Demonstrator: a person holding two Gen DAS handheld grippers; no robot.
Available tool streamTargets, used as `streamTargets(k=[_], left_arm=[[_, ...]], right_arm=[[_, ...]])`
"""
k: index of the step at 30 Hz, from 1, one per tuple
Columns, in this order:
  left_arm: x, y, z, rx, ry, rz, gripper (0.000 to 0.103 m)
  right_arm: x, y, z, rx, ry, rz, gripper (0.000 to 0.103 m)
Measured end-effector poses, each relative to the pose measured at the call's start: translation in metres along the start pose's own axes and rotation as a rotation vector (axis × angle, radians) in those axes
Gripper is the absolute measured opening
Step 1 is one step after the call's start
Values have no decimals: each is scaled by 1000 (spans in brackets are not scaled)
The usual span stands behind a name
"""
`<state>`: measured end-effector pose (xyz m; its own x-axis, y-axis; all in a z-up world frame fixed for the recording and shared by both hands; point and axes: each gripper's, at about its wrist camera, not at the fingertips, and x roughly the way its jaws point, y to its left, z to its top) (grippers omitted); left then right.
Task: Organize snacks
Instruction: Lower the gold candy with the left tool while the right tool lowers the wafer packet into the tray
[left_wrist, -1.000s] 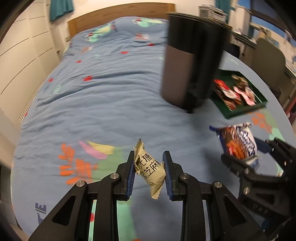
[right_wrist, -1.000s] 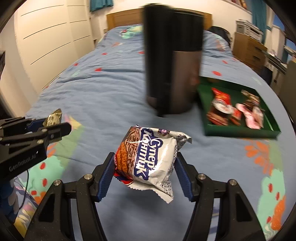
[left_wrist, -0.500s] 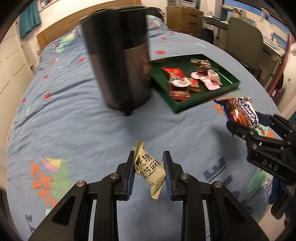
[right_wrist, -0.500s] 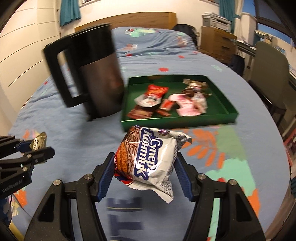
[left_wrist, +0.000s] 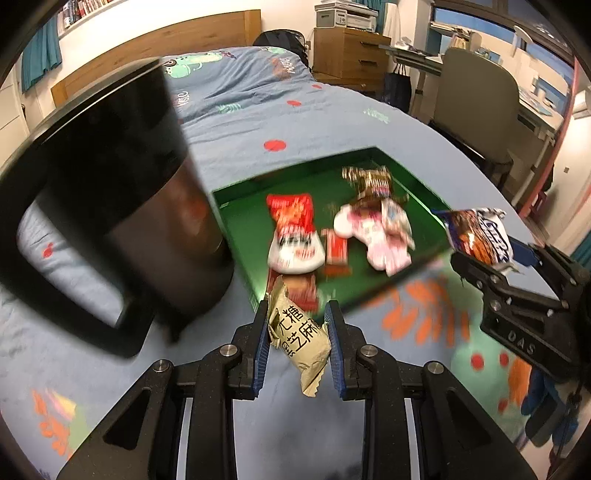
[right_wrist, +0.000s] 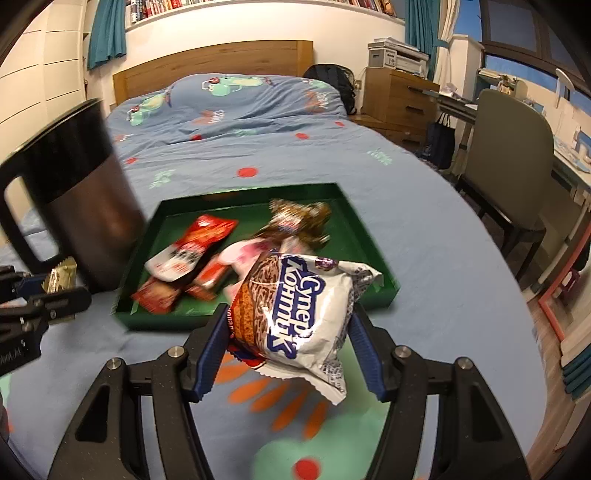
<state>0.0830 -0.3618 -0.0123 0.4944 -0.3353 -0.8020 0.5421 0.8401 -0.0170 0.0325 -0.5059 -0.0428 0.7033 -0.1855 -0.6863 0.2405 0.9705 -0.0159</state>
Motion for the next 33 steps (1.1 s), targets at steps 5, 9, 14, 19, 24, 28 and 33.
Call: streamTargets(k=[5, 9, 14, 19, 24, 28, 33], left_arm=[[37, -9, 35, -25, -10, 8, 24], [69, -8, 60, -53, -15, 9, 24], [107, -3, 80, -102, 11, -5, 24], [132, -2, 86, -116, 26, -6, 24], [149, -6, 85, -91, 38, 17, 25], [157, -10, 83, -70, 44, 15, 25], [156, -11, 83, -64, 42, 14, 25]], right_arm=[[30, -19, 17, -23, 1, -33, 103], [55, -29, 28, -34, 5, -47, 103], [83, -34, 35, -41, 17, -54, 103], [104, -33, 35, -45, 25, -48, 103], [118, -32, 32, -46, 34, -47, 103], [127, -34, 27, -34, 54, -38, 103], [129, -36, 25, -14, 47, -29, 103]])
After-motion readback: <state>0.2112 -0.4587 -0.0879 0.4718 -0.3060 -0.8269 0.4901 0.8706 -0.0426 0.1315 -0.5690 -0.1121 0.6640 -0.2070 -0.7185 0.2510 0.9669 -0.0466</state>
